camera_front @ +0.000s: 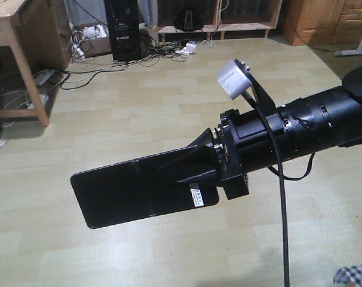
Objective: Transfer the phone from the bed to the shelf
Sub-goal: 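Hold the phone in the right gripper while the base drives to the shelf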
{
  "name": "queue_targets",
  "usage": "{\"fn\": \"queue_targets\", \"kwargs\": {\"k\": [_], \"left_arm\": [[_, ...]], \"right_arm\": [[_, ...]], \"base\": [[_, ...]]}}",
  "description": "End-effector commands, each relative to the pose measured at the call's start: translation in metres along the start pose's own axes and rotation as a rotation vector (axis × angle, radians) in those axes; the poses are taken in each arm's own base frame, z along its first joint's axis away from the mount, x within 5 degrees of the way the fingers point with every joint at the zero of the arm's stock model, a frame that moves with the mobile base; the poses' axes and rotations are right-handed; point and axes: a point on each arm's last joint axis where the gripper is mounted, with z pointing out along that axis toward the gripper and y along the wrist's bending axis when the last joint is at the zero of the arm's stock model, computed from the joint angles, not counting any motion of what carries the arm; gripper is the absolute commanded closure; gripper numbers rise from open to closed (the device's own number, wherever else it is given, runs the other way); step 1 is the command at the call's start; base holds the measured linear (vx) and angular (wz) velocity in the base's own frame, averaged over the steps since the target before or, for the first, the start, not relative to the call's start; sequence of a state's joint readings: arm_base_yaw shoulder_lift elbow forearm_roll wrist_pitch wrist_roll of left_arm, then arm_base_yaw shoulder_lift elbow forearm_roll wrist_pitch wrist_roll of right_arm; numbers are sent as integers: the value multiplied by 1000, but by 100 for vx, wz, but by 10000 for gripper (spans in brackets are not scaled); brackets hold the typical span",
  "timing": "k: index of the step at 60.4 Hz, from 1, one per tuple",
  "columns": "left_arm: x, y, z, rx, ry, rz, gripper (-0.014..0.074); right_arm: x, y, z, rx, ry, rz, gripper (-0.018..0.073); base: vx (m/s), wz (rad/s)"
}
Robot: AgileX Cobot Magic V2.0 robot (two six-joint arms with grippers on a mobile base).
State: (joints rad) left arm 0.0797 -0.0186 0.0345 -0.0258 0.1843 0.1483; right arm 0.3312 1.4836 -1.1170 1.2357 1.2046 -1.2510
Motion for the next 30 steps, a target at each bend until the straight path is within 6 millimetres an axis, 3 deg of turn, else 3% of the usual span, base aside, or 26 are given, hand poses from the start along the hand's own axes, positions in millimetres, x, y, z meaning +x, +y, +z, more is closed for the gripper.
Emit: {"fn": "queue_targets", "kwargs": {"k": [1, 30], "left_arm": [[-14, 2, -3, -11, -102, -15, 595], [-14, 2, -3, -11, -102, -15, 595]], "right_arm": [[-15, 22, -10, -91, -79, -39, 561], [-15, 22, -10, -91, -79, -39, 561]], "base": [[43, -11], [41, -18]]}}
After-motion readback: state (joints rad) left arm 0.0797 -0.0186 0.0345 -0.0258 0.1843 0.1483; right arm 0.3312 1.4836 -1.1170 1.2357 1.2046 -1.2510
